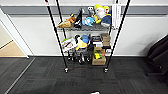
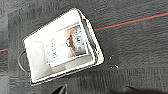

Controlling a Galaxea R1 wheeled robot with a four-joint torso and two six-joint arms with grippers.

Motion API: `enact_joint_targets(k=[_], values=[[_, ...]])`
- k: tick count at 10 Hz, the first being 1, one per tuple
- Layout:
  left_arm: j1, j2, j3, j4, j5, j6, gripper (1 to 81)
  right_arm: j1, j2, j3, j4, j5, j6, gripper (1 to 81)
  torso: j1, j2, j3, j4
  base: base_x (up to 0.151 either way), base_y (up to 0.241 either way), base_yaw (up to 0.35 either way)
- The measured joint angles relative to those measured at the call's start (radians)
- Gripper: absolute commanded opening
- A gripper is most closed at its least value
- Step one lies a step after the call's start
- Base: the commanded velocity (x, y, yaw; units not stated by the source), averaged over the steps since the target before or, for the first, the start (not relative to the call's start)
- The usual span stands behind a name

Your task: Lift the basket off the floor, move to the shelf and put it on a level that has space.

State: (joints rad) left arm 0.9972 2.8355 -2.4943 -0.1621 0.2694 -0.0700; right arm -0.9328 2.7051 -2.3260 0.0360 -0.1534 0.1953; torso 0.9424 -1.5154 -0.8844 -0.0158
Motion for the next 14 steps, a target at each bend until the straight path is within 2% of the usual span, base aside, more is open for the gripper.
enact_joint_targets(k=[4,9,10,14], values=[[-0.015,0.049,-0.061,-0.053,0.000,-0.011,81.1,0.055,0.015,-0.029,-0.007,-0.093,-0.011,81.1,0.084,-0.133,-0.001,0.000,0.000,0.000,0.000],[-0.035,0.096,-0.109,-0.072,0.005,-0.011,81.1,0.069,0.027,-0.071,-0.010,-0.112,-0.011,81.1,0.182,-0.292,-0.007,0.000,0.000,0.000,0.000],[-0.036,0.098,-0.109,-0.073,0.005,-0.011,81.1,0.074,0.027,-0.071,-0.010,-0.111,-0.011,81.1,0.198,-0.317,-0.025,0.000,0.000,0.000,0.000],[-0.052,0.096,-0.113,-0.072,0.003,-0.011,81.1,0.096,0.058,-0.078,-0.010,-0.110,-0.011,81.1,0.281,-0.448,-0.148,0.000,0.000,0.000,0.000]])
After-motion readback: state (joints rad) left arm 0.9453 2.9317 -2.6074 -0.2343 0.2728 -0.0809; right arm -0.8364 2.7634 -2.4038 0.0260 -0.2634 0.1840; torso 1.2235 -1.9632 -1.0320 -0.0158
